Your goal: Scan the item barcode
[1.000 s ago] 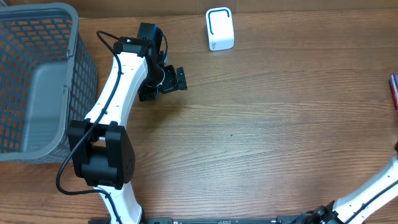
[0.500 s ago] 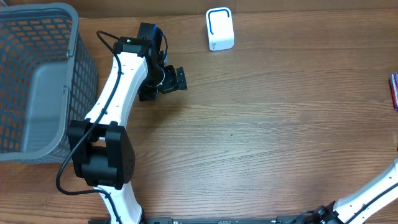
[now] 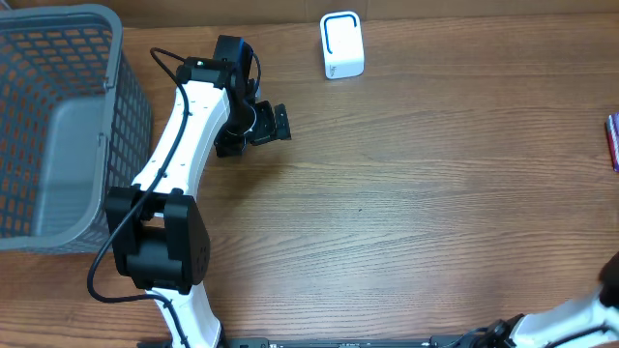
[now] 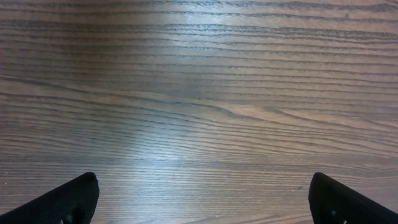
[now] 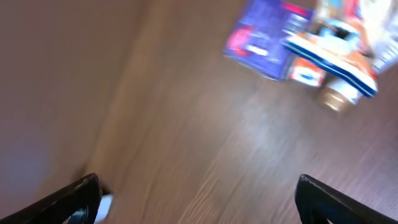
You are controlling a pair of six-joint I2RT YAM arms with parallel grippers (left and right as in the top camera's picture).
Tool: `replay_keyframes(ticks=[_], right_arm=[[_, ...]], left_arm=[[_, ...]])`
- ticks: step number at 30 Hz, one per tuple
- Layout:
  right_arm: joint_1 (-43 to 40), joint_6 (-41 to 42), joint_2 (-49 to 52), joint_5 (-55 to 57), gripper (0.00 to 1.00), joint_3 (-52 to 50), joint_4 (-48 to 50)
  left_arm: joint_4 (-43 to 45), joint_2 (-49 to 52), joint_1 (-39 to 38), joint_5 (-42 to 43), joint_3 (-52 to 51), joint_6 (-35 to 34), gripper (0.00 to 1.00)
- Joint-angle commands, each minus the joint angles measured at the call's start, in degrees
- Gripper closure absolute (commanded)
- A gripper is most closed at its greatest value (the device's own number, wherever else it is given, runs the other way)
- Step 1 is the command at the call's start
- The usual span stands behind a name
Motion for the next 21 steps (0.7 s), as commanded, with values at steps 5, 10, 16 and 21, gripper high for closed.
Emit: replay_keyframes(ticks=[5, 10, 16, 21], right_arm=[[10.1, -3.3, -12.1, -3.5, 0.0, -6.9, 0.0], [17.9, -3.4, -22.1, -1.7, 0.0, -16.0, 0.0], [23.4, -3.3, -33.6, 2.7, 0.0, -29.7, 0.0], [23.6, -3.1, -39.8, -2.0, 0.0, -38.7, 0.0]], left_arm=[[0.1, 0.2, 0.0, -0.5, 0.9, 0.0, 0.0], [0.1, 0.2, 0.0, -0.5, 0.9, 0.0, 0.0], [0.1, 0.2, 0.0, -0.5, 0.9, 0.0, 0.0], [0.1, 0.2, 0.0, -0.5, 0.9, 0.0, 0.0]])
